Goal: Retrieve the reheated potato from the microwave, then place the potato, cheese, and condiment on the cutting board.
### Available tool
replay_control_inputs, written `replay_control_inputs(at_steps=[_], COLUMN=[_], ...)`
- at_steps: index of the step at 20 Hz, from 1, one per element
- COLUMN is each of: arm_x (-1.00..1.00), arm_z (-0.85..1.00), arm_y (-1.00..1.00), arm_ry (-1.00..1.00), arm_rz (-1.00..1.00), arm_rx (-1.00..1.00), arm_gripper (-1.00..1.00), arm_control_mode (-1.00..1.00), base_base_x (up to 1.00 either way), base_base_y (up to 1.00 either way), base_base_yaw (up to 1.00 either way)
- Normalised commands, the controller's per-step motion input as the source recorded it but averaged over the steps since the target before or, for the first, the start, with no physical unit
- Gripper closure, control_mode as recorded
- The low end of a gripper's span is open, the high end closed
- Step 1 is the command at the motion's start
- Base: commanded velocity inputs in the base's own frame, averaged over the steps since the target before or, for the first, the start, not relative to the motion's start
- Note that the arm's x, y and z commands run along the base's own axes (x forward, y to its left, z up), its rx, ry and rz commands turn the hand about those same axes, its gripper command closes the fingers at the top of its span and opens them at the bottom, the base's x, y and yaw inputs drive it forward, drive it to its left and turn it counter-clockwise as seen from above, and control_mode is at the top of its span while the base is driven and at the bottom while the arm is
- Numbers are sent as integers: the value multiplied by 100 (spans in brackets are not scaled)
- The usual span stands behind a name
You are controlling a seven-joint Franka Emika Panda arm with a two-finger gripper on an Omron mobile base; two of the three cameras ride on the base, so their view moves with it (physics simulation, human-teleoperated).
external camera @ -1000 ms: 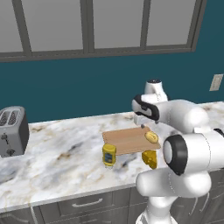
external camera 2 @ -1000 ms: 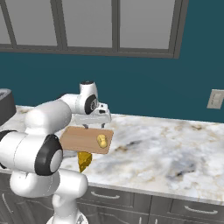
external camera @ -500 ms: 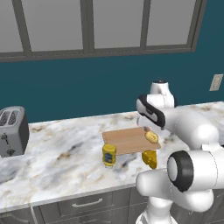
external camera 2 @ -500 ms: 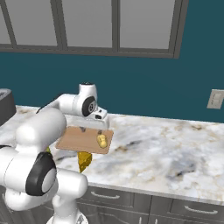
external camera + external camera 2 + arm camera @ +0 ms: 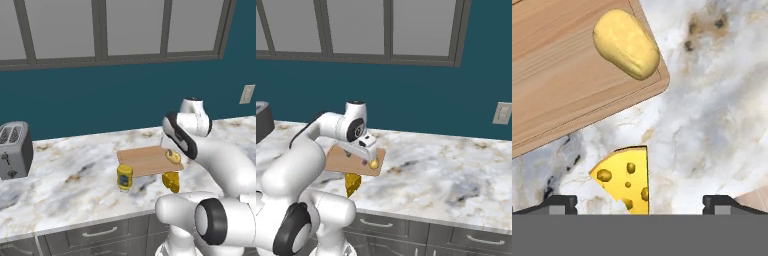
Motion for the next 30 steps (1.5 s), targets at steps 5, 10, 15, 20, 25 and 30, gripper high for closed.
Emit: replay_control_inputs(at_steps=[5,10,15,20,25,30], arm_x=[-25,-6,-3,-6,1,-1], arm_z=[-6,-15,-22,-27,-13,-14], arm_y=[8,4,1,6,0,0], arm_ry=[6,0,0,0,0,1], arm_rz=[-16,-2,0,7,13,20], arm_rx=[1,0,0,0,0,0], arm_gripper=[-100,-100,-100,-100,-100,-100], arm_control_mode=[-100,-100,-100,-100,-100,-100], base_base_x=[0,0,0,0,0,0], base_base_y=[0,0,0,0,0,0], base_base_yaw=[0,0,0,0,0,0])
